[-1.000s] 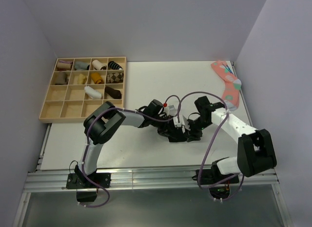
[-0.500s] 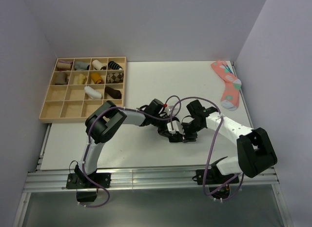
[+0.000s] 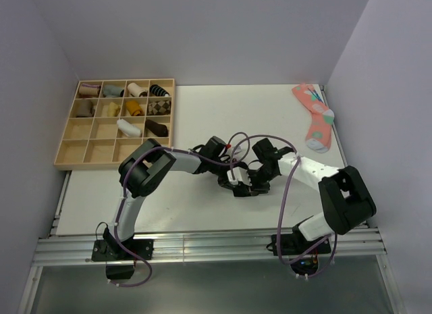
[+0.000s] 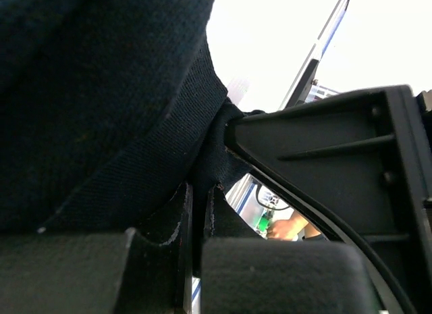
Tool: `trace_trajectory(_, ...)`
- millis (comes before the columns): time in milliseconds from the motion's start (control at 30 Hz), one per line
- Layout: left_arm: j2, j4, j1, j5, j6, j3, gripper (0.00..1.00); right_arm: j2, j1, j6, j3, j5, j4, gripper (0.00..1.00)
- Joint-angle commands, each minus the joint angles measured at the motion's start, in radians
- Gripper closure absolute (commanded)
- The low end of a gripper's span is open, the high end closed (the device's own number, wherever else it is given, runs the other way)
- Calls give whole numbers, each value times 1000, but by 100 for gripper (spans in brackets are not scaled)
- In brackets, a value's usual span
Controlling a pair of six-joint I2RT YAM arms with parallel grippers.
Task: Roll the socks
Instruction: Roll the sock at the center of the board.
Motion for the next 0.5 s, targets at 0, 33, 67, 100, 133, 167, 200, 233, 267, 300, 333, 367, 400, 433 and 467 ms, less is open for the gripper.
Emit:
trace_trajectory(0,27,-15,11,-34,0,-13,99,48,12,35,42,22,-6,63)
trace_trajectory(33,27,-3,9,-34,-6,-17,99,58,12,40,55,21,-15,67)
trace_trajectory(67,24,11,11,-29,-23,-31,97,81,12,43,75,24,-26,69)
trace_trajectory(100,21,32,11,-29,-34,-39,96,91,11,49,82,22,-38,71)
trace_trajectory(133,19,60,11,-31,-43,-48,95,100,11,60,90,21,-46,73)
trace_trajectory(167,12,78,11,-32,-60,-66,93,120,11,64,108,21,-58,74)
trace_trajectory(200,3,100,11,-44,-72,-80,92,130,11,70,121,16,-89,76)
trace_trajectory(233,-5,139,11,-52,-83,-95,91,141,11,75,131,16,-101,78)
trace_trajectory(267,-20,153,12,-64,-96,-117,89,161,9,78,151,16,-118,80)
trace_trajectory(300,-28,169,12,-92,-104,-129,88,172,6,78,162,10,-148,81)
trace_trajectory(333,-39,187,14,-107,-109,-141,86,181,3,81,173,7,-165,82)
trace_trajectory(367,-59,230,12,-118,-125,-172,83,202,-3,83,194,5,-182,82)
trace_trajectory(400,-70,254,14,-148,-133,-187,82,212,-5,86,207,1,-217,82)
trace_trajectory(433,-94,268,14,-167,-138,-215,80,221,-8,86,216,-4,-233,83)
trace_trajectory(467,-105,302,14,-181,-141,-229,76,235,-15,87,233,-8,-245,83)
